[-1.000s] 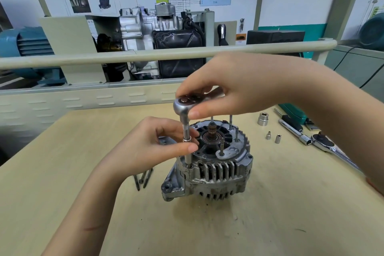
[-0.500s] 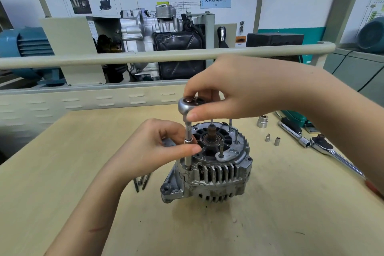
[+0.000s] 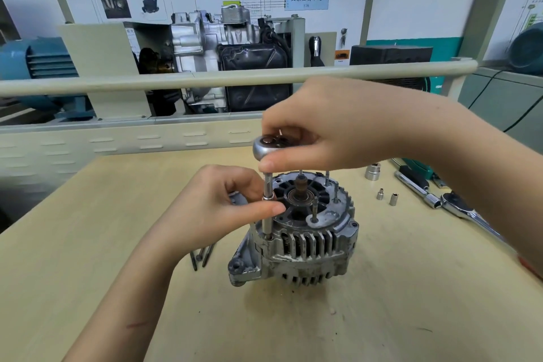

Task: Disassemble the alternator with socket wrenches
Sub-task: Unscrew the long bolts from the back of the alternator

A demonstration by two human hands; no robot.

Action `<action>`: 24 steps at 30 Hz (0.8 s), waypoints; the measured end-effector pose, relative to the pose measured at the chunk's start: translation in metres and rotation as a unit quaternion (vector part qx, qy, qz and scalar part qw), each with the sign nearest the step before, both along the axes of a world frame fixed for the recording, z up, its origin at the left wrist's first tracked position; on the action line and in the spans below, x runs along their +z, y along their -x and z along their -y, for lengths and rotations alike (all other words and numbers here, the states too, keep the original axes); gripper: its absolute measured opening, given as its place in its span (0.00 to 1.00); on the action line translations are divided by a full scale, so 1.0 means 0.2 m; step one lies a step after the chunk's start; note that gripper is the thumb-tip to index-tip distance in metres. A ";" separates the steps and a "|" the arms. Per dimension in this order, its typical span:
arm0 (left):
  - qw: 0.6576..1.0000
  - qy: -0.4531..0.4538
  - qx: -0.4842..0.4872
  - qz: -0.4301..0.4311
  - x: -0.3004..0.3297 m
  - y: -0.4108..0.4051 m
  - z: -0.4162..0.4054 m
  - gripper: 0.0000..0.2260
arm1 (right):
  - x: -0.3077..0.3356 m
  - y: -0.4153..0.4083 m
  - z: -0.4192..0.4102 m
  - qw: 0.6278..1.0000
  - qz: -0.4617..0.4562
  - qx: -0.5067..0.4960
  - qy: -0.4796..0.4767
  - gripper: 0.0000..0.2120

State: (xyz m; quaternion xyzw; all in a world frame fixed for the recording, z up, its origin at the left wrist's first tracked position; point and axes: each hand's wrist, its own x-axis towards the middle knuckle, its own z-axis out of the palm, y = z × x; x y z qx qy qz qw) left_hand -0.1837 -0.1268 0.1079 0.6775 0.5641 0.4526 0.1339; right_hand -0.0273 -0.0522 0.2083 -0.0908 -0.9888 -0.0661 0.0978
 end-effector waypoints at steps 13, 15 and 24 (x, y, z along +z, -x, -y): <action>0.994 0.063 -0.093 0.001 0.02 0.04 0.01 0.04 | 0.01 0.00 0.02 0.999 0.029 0.023 -0.002 0.12; 0.995 0.051 -0.086 0.000 0.01 0.04 0.01 0.06 | 0.01 0.01 0.03 1.000 0.025 0.011 -0.012 0.11; 0.998 0.036 -0.055 -0.002 0.01 0.03 -0.01 0.14 | 0.00 0.00 0.05 0.999 0.001 0.004 -0.045 0.25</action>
